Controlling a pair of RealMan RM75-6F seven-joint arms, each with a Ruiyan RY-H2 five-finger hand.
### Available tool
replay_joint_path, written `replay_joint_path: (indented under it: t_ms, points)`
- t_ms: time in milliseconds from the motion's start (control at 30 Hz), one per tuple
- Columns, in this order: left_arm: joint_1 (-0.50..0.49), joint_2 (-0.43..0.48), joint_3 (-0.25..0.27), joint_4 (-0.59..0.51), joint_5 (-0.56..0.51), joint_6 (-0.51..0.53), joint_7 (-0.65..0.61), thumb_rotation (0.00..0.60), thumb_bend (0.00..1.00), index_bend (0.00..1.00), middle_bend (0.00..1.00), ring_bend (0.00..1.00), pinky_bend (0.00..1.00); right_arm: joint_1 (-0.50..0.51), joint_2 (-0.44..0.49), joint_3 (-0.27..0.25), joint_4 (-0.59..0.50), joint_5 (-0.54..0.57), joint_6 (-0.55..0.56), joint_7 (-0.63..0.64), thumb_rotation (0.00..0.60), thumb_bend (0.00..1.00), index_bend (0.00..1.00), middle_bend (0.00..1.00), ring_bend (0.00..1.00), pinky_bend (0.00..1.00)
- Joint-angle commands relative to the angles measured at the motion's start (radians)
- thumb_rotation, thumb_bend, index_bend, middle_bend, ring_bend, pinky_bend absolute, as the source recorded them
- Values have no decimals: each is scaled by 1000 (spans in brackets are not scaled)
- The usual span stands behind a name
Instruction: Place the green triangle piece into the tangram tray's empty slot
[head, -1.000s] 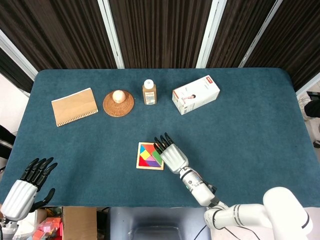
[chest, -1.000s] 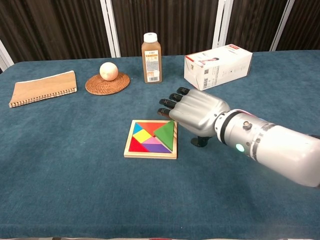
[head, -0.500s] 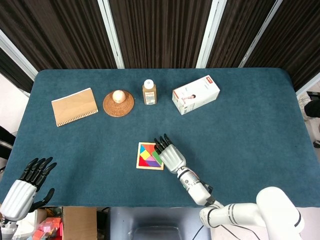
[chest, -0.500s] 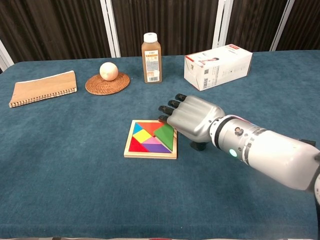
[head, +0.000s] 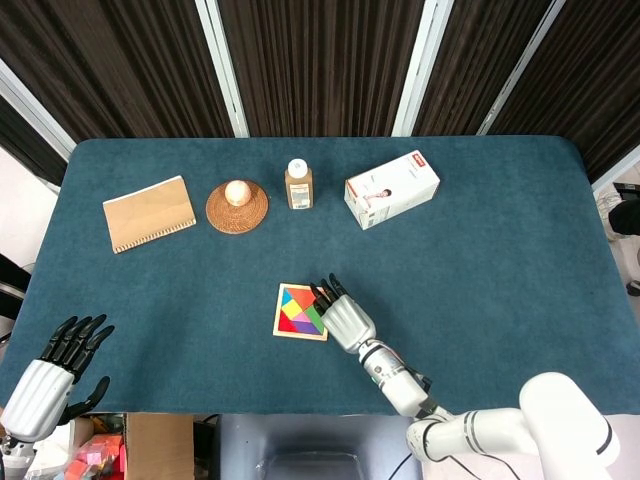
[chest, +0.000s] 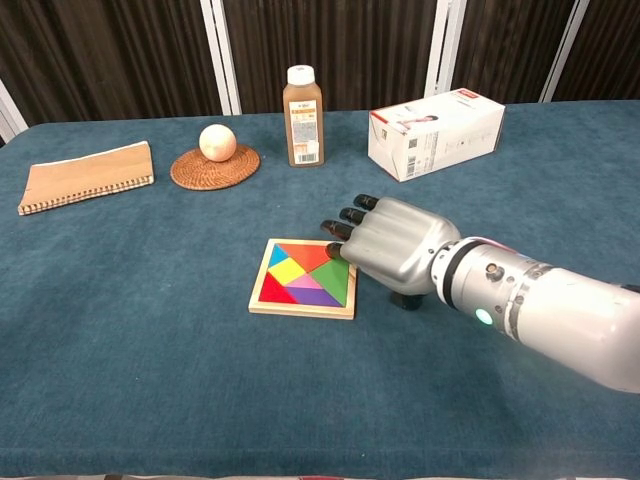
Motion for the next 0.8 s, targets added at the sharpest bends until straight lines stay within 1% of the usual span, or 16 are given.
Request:
replay_joint_path:
  t_ms: [33,200,267,333,400,467,500,567,600,633,667,733,767,800]
  points:
    - [0,0,0,0,0,-1,0,600,452,0,0,0,19,-1,4,-4,-5,0,3,-3,600,435,294,15,0,0]
    - [2,1,0,0,2,5,-1,600,452,0,0,0,20,-3,11,-1,-19,-11,15,8,600,435,282,14,0,0]
    - [3,2,-1,2,3,9,-1,600,451,0,0,0,20,-12,25,4,-45,-29,31,38,600,434,232,11,0,0]
    - [3,2,-1,4,3,11,-3,600,452,0,0,0,19,-37,67,3,-108,-73,63,102,600,434,168,4,0,0]
    - [3,3,-1,5,4,14,-6,600,452,0,0,0,19,-79,139,-17,-199,-144,119,179,600,434,123,0,0,0]
    - [4,4,-1,6,5,17,-8,600,452,0,0,0,20,-130,220,-55,-285,-231,190,252,600,423,74,0,0,0]
    - [6,5,-1,5,5,19,-7,600,452,0,0,0,20,-174,280,-90,-338,-294,250,300,600,392,46,0,0,0]
    - [5,5,-2,2,6,19,-1,600,451,0,0,0,19,-253,371,-153,-403,-384,355,371,600,292,4,0,0,0]
    - [7,4,1,-2,10,19,9,600,452,0,0,0,19,-313,431,-200,-434,-432,428,423,600,272,0,0,0,0]
    - [8,3,1,-4,10,17,16,600,452,0,0,0,20,-361,471,-234,-448,-460,481,471,600,253,0,0,0,0]
    - [9,-1,3,0,9,12,23,600,452,0,0,0,20,-424,514,-276,-447,-496,549,545,600,244,0,0,0,0]
    - [8,-8,5,1,11,2,40,600,452,0,0,0,20,-519,564,-335,-409,-541,642,661,600,242,0,0,0,0]
    - [7,-11,6,0,11,-6,52,600,452,0,0,0,19,-566,576,-354,-372,-562,692,724,600,242,0,0,0,0]
    - [5,-16,8,-4,9,-18,69,600,452,0,0,0,19,-627,579,-365,-313,-580,757,813,600,241,0,0,0,0]
